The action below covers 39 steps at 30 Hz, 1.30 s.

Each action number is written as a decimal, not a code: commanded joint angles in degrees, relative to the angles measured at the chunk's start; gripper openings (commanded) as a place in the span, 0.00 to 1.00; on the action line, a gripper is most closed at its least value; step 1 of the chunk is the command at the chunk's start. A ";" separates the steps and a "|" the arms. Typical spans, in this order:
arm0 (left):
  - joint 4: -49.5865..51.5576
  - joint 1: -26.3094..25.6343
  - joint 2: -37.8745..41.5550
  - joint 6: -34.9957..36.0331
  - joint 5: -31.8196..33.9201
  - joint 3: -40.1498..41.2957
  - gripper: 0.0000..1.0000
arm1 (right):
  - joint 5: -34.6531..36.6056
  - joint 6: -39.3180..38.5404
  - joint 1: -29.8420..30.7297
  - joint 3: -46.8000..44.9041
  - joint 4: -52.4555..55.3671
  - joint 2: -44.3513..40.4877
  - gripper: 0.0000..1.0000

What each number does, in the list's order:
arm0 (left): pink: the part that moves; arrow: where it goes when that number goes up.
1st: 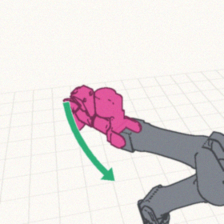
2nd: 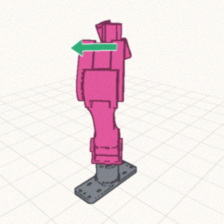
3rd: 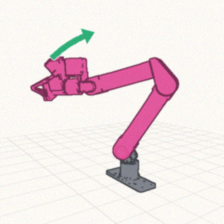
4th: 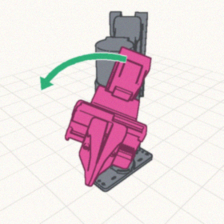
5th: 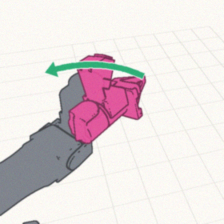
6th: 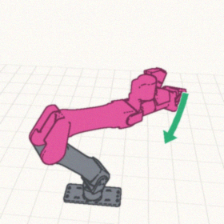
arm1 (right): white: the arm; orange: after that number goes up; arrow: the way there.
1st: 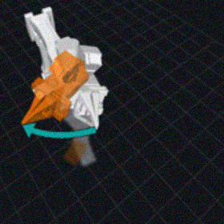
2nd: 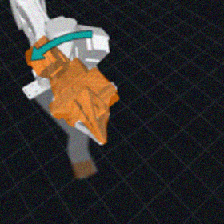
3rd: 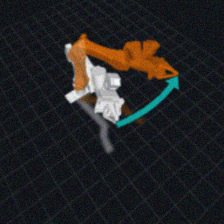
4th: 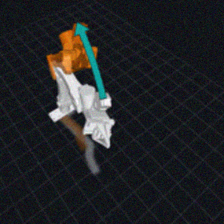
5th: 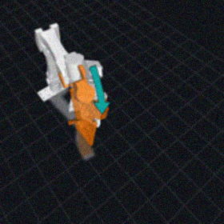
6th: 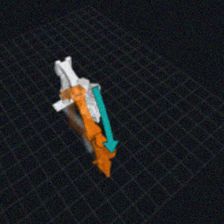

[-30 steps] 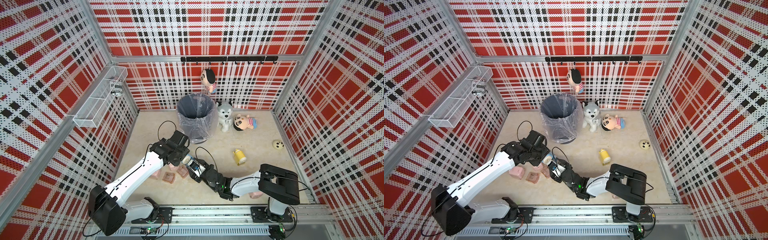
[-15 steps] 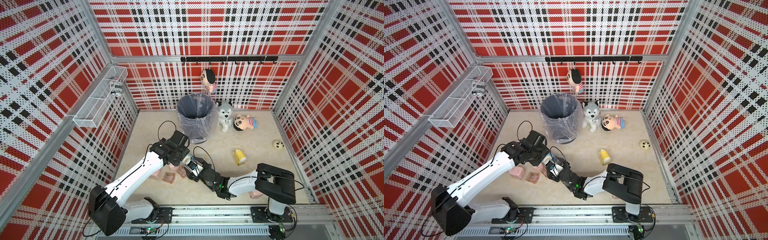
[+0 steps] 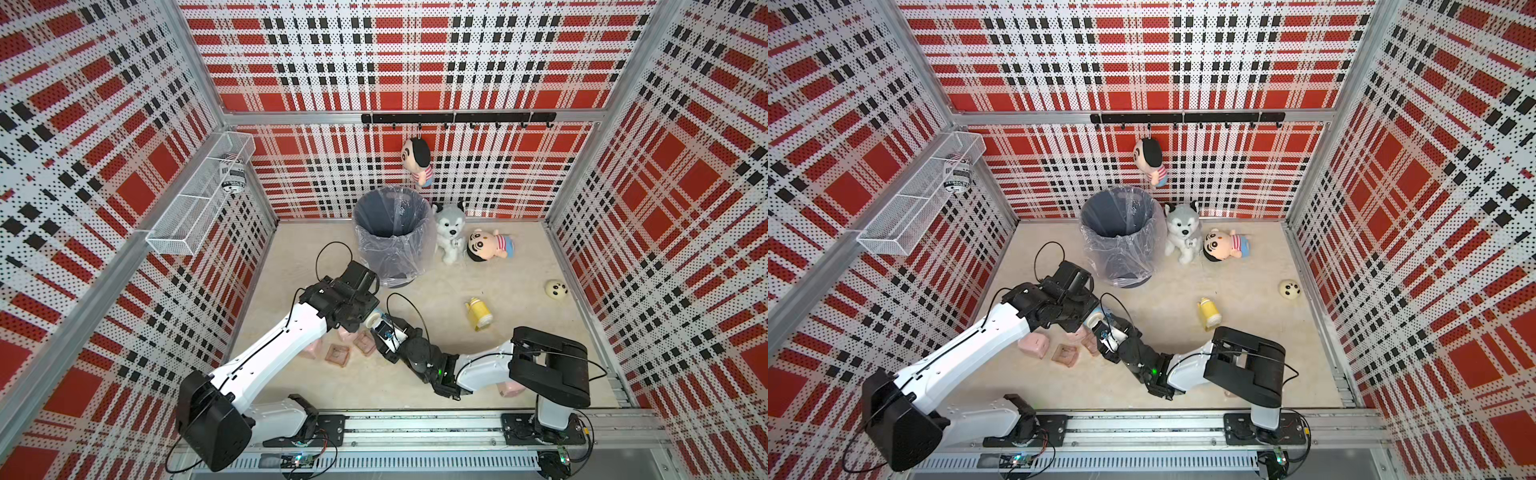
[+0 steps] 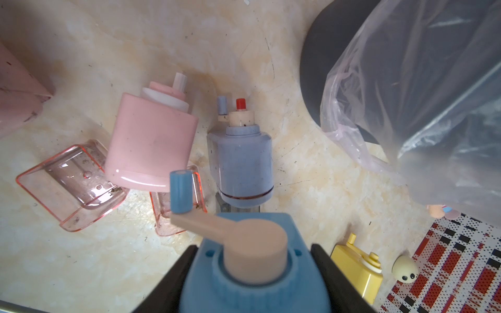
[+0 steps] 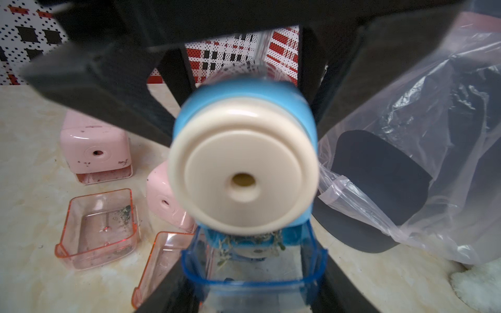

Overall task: Take out the pencil sharpener tray and clean the shavings
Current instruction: Open the container of the pencil sharpener, then place the pencil sharpener at the center of the board.

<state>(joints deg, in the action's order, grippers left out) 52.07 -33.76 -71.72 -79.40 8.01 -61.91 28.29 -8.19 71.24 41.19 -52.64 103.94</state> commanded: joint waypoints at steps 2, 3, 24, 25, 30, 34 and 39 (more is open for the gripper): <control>-1.13 0.34 1.28 0.12 0.64 -0.59 0.42 | -0.42 0.28 0.30 -0.90 -1.66 -0.85 0.46; -1.21 0.36 1.16 0.04 0.73 -0.69 0.42 | -0.43 0.49 0.37 -1.51 -1.67 -1.38 0.45; 0.71 -9.32 -10.19 -3.72 7.39 -11.86 0.42 | 9.78 8.92 0.48 -14.84 12.77 -25.27 0.46; 1.04 -10.08 -11.47 -3.88 7.69 -12.92 0.42 | 10.74 9.55 0.48 -14.78 14.65 -26.53 0.46; 2.41 -13.44 -18.68 -4.54 9.08 -18.22 0.42 | 16.11 14.43 -0.17 -15.17 24.45 -32.31 0.47; 3.35 -14.56 -24.71 -4.11 9.54 -22.38 0.42 | 17.50 17.88 -1.22 -15.94 29.46 -35.71 0.47; 3.84 -15.72 -30.55 -5.48 12.04 -25.10 0.43 | 18.20 20.69 -2.07 -16.71 33.64 -39.24 0.48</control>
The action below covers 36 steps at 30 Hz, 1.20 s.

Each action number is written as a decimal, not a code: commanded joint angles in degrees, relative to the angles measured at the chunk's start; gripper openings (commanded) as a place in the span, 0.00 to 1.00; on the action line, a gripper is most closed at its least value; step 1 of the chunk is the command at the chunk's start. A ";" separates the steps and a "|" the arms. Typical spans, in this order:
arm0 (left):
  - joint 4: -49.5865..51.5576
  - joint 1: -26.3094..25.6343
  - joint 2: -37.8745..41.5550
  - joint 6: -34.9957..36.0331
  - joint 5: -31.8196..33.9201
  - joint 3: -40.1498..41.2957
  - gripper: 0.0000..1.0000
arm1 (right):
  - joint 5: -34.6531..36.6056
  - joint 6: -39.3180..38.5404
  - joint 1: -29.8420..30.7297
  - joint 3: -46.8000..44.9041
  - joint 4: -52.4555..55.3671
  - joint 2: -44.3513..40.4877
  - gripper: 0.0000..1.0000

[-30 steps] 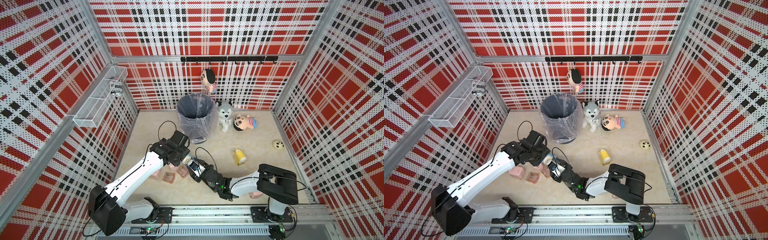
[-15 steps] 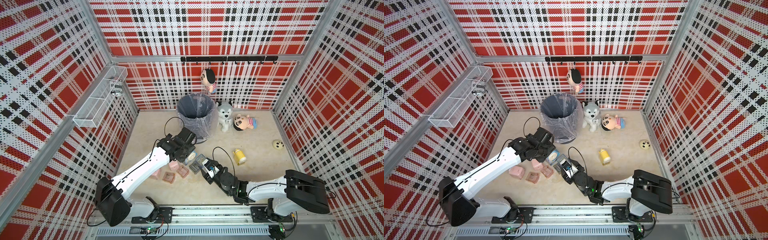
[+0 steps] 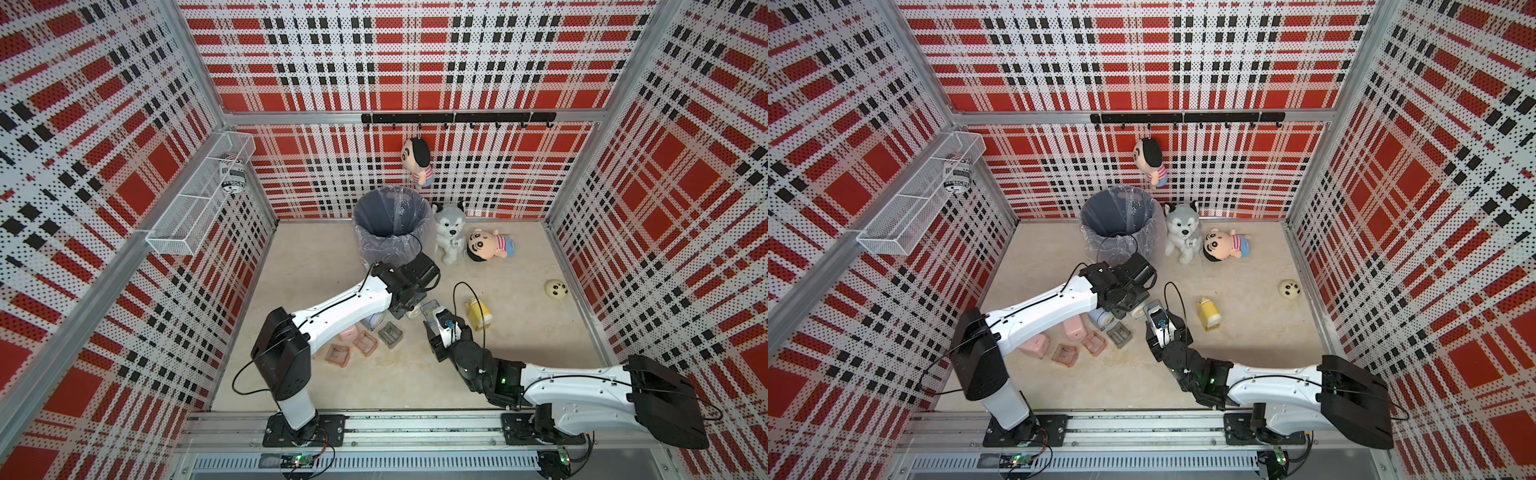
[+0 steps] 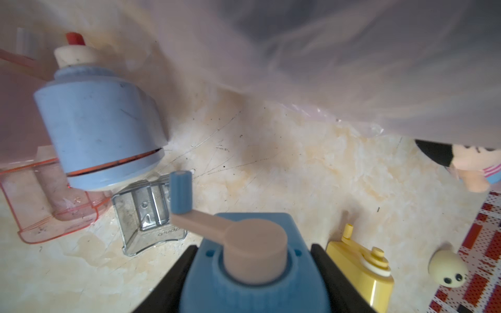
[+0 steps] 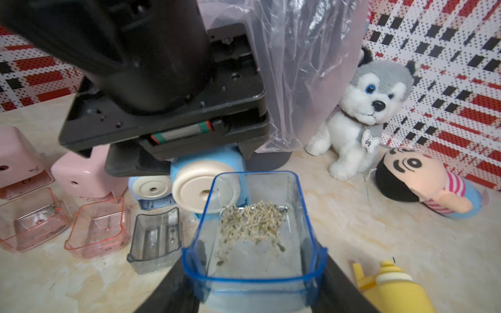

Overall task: Take out the pencil sharpener tray and clean the shavings
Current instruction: Place the pencil sharpener at the center of the board.

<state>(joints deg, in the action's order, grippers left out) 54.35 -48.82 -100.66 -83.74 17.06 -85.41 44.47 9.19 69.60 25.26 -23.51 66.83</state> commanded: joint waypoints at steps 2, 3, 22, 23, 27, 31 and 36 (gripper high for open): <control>1.55 -0.49 -3.42 -1.07 2.52 -2.12 0.43 | 2.05 3.97 -0.48 -1.16 5.27 -3.26 0.48; 1.54 -0.49 -4.45 -1.07 2.70 -2.33 0.43 | 2.12 4.31 -0.48 -1.42 5.57 -3.82 0.48; -0.14 3.02 -12.96 0.29 2.50 -0.55 0.47 | -0.40 6.36 -0.52 -0.96 5.17 -2.87 0.48; -0.37 3.03 -13.15 0.54 2.28 -0.45 0.48 | -0.67 6.36 -0.52 -0.83 5.00 -2.51 0.48; -0.73 3.03 -13.47 0.86 1.67 -0.55 0.55 | -1.29 6.56 -0.52 -0.15 4.74 -1.17 0.47; -1.00 2.85 -12.99 1.12 1.26 -0.80 0.63 | -1.83 6.80 -0.52 0.28 4.54 -0.34 0.47; -1.00 2.07 -11.76 0.95 0.96 -0.90 0.75 | -2.10 7.07 -0.52 0.18 4.35 -0.12 0.47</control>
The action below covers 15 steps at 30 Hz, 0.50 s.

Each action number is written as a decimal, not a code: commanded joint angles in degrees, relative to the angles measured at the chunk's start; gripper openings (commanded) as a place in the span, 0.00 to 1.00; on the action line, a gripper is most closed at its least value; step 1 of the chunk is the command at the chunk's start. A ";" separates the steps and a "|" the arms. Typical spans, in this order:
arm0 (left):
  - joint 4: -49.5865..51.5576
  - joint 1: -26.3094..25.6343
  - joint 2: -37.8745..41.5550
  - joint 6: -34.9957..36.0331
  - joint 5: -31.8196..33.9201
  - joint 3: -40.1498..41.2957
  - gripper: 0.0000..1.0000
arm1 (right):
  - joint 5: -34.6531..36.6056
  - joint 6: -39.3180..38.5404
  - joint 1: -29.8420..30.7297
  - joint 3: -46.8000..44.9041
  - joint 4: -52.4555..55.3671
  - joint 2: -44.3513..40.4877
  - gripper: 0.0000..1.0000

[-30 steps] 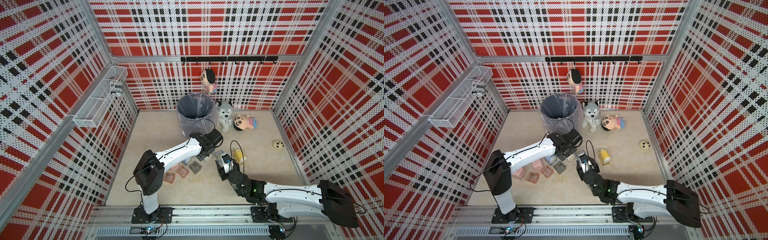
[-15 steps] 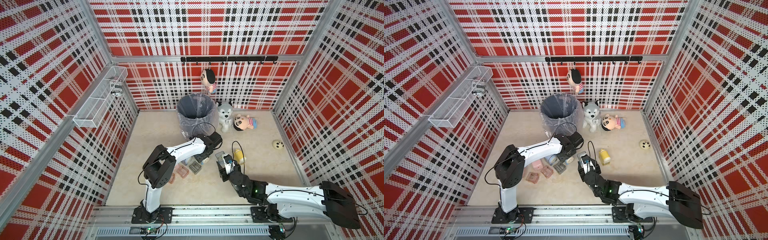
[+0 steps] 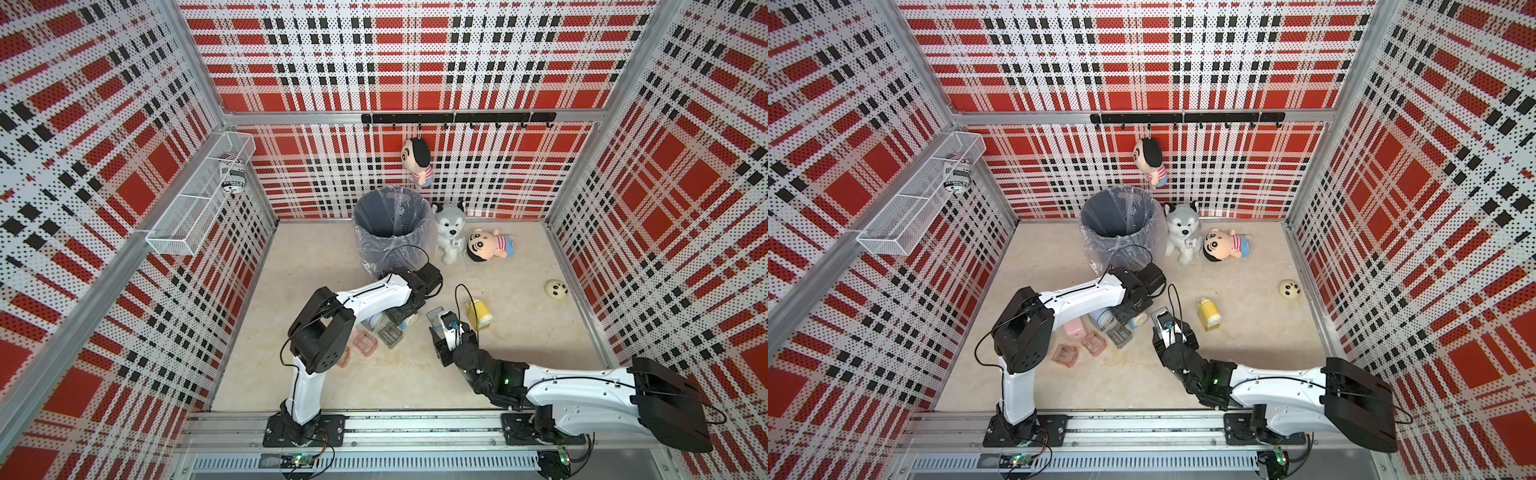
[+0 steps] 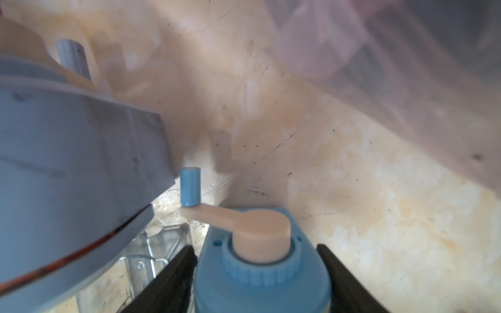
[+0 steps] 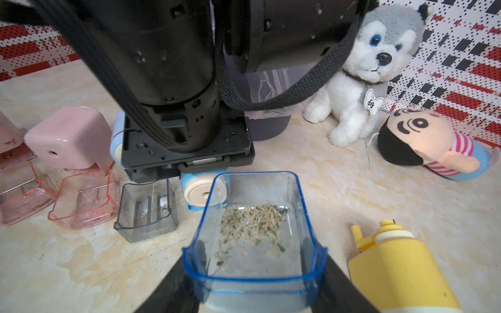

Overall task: Take out the pencil sharpener tray and clean the shavings
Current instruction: Place the pencil sharpener at the center of the board.

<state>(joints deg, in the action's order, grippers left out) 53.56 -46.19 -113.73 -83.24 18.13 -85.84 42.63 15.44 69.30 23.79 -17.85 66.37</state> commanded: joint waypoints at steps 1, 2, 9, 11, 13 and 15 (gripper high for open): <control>-0.21 -0.73 1.48 0.49 -0.16 -0.53 0.76 | -0.27 0.95 -0.21 1.61 -1.15 0.31 0.47; -0.21 -0.89 1.82 0.54 -0.20 -0.55 0.78 | -0.27 1.07 -0.21 1.54 -1.21 0.31 0.47; -0.21 -2.44 6.38 -0.29 -0.55 0.62 0.83 | -0.44 1.82 -0.21 1.28 -0.74 -0.43 0.47; -0.13 -2.99 8.58 -0.83 -0.63 1.71 0.86 | -1.01 2.04 -0.22 1.26 -0.57 -0.83 0.47; -0.12 -3.41 11.14 -1.84 -0.63 3.67 0.87 | -1.81 2.28 -0.19 1.19 -0.24 -1.51 0.47; -0.26 -3.78 13.84 -2.48 -0.47 5.94 0.87 | -2.92 2.38 -0.22 0.92 -0.08 -2.56 0.46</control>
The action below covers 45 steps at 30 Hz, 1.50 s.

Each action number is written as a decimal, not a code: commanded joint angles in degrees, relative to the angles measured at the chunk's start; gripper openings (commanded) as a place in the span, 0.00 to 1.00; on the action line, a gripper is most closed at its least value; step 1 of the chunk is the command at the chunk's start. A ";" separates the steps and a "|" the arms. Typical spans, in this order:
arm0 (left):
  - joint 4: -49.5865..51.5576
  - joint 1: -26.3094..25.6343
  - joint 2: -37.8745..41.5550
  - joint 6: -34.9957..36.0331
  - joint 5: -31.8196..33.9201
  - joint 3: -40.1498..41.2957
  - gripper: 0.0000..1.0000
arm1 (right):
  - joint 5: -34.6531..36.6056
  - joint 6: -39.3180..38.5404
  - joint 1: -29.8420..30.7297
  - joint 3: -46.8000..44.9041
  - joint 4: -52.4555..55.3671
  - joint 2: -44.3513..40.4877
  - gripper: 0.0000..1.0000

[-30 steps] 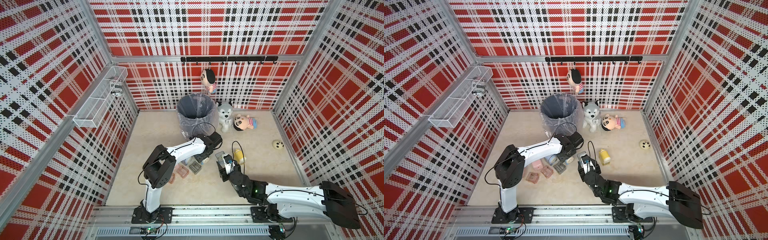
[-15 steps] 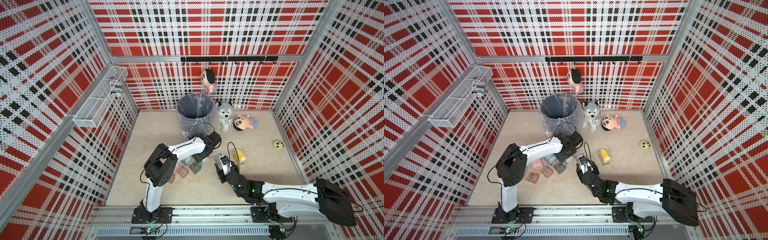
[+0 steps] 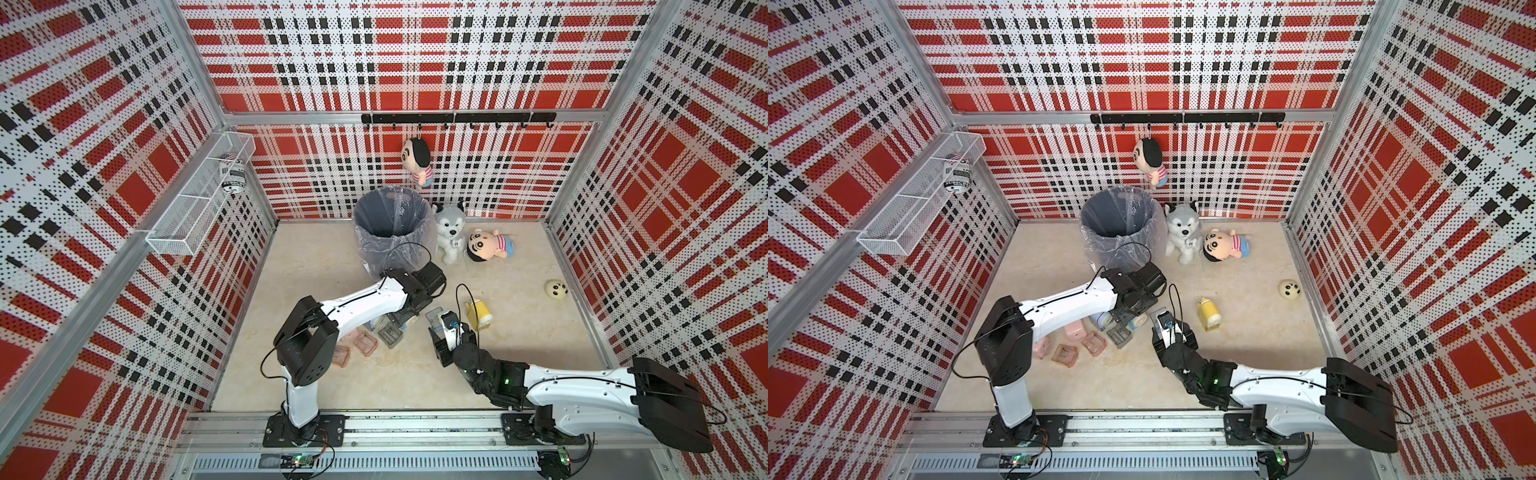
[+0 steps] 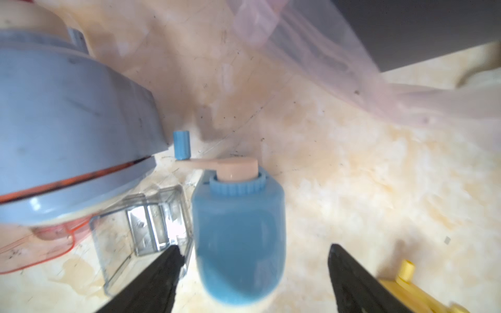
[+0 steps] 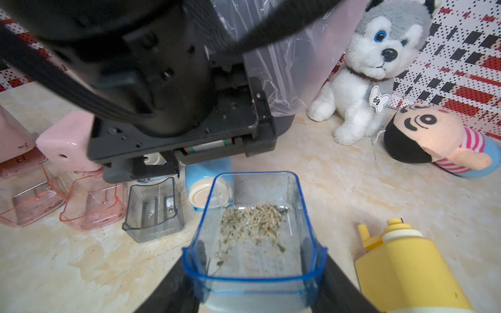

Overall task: Take out the pencil sharpener tray and clean the shavings
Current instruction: Place the pencil sharpener at the center of the board, then pour the shavings into the trash bin.

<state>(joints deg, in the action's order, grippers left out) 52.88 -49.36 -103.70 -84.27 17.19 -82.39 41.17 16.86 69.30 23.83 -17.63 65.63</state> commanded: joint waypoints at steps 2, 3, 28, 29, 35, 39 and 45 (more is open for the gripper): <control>0.02 -0.95 6.92 -2.33 0.78 5.40 0.87 | -2.92 0.97 -0.22 0.44 -0.32 -3.03 0.46; -0.38 -1.16 8.69 -2.83 0.82 7.11 0.88 | -3.76 0.89 -0.20 0.27 -0.31 -3.67 0.46; -22.29 13.67 47.54 22.66 5.86 33.27 0.98 | -20.09 3.84 -6.48 12.33 4.12 -2.49 0.45; -24.92 14.91 49.50 24.36 4.60 34.74 0.98 | -20.01 3.87 -6.75 13.75 5.10 -1.97 0.45; -36.17 21.76 58.22 30.58 -3.09 41.27 0.98 | -19.93 6.02 -8.76 23.13 9.55 2.42 0.44; -38.47 26.69 60.66 31.66 -7.03 43.04 0.98 | -20.20 10.37 -9.77 30.63 12.48 6.52 0.43; -40.98 29.91 60.48 32.76 -10.86 44.13 0.98 | -21.93 16.80 -12.08 41.56 16.82 13.24 0.40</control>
<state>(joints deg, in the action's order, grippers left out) 15.51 -20.49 -43.16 -53.82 10.07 -39.16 20.58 28.86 58.30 61.69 -3.97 76.90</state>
